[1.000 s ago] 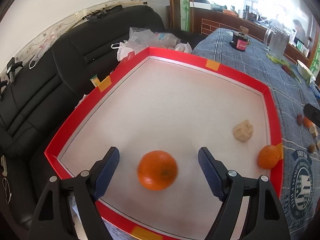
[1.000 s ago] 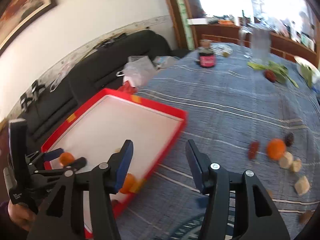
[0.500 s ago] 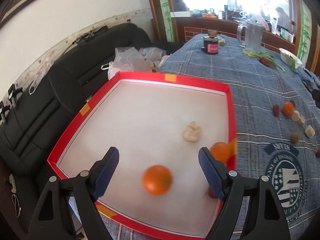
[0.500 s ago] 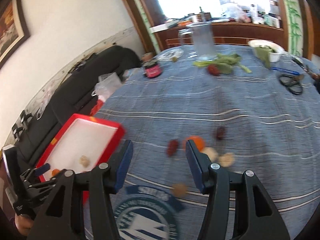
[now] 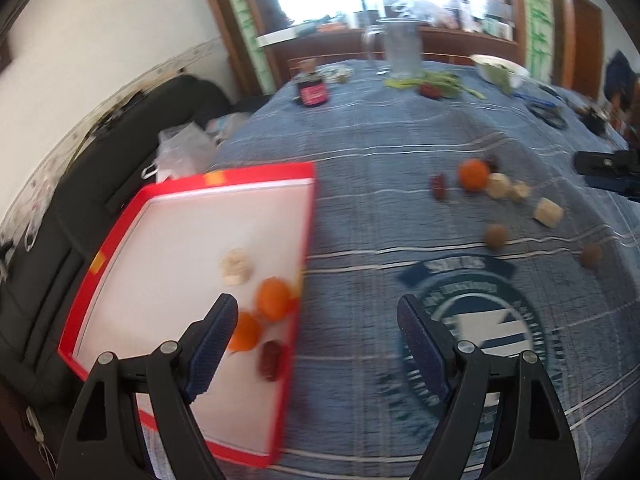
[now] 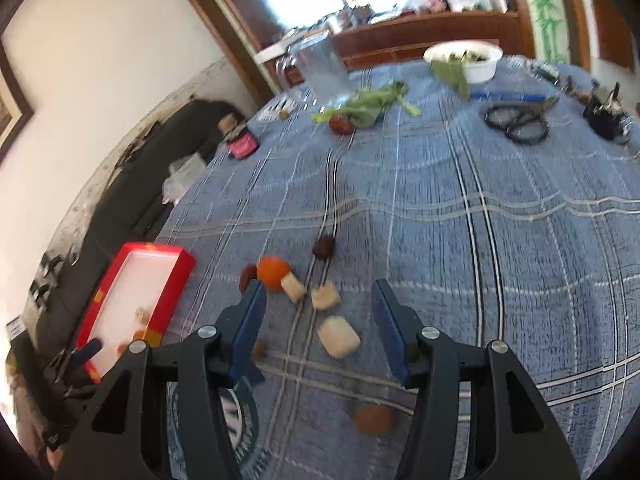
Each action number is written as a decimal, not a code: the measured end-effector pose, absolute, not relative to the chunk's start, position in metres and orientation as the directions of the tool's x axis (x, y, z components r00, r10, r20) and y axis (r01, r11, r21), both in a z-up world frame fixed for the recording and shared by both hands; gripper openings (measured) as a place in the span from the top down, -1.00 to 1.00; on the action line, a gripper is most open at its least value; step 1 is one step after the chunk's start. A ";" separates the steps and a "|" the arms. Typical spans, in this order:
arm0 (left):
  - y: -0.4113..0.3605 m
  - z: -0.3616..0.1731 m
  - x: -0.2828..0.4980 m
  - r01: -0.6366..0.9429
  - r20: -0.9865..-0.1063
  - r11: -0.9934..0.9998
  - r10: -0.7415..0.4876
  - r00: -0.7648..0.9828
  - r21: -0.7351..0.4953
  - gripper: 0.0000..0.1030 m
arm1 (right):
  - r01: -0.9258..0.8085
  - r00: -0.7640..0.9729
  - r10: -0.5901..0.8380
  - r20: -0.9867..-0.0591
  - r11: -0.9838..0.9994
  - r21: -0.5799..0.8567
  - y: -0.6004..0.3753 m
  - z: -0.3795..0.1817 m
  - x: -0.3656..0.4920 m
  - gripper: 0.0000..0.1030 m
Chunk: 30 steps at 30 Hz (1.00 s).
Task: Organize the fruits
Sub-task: 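Move both tools back toward the remaining fruits on the tablecloth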
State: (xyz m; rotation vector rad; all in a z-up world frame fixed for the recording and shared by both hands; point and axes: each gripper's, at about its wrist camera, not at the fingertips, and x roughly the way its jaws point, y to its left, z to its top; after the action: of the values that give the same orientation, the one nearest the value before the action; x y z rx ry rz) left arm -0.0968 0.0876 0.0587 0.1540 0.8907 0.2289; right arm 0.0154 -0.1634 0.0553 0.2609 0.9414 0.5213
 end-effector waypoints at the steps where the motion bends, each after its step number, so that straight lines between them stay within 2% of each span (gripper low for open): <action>1: 0.081 0.058 -0.096 -0.119 -0.749 0.966 0.254 0.611 0.230 -0.59 | -0.309 0.468 0.540 -0.699 0.842 0.443 -0.167 0.053 0.016 -0.09; 9: 0.044 0.050 -0.084 -0.022 -0.759 0.970 0.202 0.619 0.241 -0.59 | -0.329 0.346 0.596 -0.725 0.800 0.501 -0.155 0.028 0.023 0.03; 19: 0.036 0.042 -0.075 0.000 -0.779 0.974 0.182 0.600 0.227 -0.59 | -0.331 0.363 0.495 -0.789 0.860 0.388 -0.137 0.012 0.024 0.03; 25: 0.031 0.039 -0.067 0.025 -0.792 0.979 0.149 0.592 0.203 -0.59 | -0.346 0.427 0.385 -0.818 0.905 0.245 -0.123 0.007 0.023 0.34; 30: 0.025 0.037 -0.054 0.040 -0.798 0.983 0.122 0.590 0.180 -0.59 | -0.336 0.450 0.370 -0.812 0.913 0.230 -0.122 0.008 0.023 0.38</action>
State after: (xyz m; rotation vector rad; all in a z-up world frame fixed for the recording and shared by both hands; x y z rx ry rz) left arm -0.0535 0.0249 0.0373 0.1859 0.9394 0.0483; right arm 0.0225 -0.1225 0.0076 0.0371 1.0135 0.4370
